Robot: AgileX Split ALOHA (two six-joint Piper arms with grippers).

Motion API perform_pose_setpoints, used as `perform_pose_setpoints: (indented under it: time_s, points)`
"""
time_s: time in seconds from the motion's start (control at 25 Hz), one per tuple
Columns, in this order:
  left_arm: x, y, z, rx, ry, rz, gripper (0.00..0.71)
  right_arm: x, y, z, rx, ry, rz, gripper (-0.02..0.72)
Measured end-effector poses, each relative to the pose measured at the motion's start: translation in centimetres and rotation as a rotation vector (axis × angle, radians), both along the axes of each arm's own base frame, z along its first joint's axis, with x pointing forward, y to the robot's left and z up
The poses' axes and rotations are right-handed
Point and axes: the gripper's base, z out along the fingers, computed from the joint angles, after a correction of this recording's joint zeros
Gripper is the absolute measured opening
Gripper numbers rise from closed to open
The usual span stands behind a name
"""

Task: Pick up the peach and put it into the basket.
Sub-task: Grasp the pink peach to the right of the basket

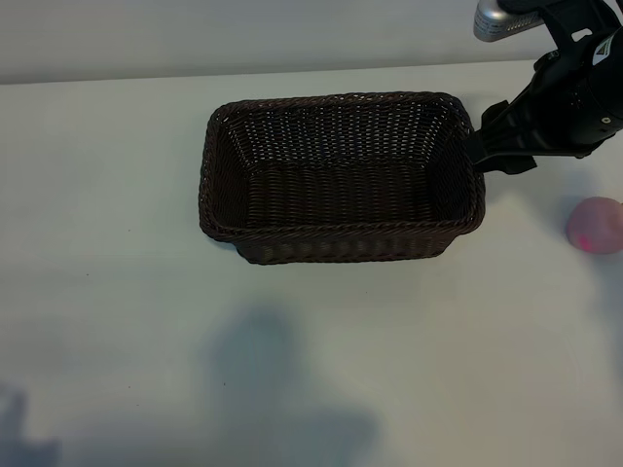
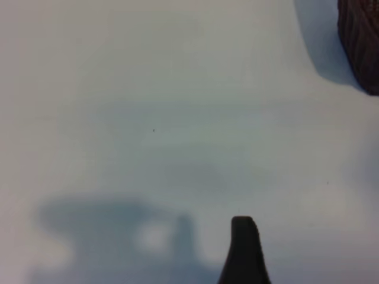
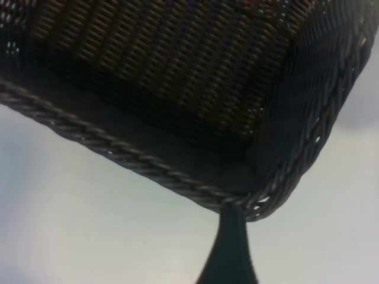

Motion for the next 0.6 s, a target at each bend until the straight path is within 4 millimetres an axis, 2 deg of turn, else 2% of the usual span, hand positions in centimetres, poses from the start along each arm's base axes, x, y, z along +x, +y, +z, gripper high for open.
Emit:
perform_pose_setpoints:
  time_s: [0.28, 0.6]
  points:
    - [0.4, 0.0, -1.8, -0.006, 0.045, 0.002, 0.54, 0.0, -0.1, 0.0, -0.013, -0.004, 0.003, 0.587]
    - [-0.2, 0.0, -2.0, -0.007, 0.009, 0.006, 0.54, 0.0, -0.1, 0.0, -0.013, -0.004, 0.003, 0.587]
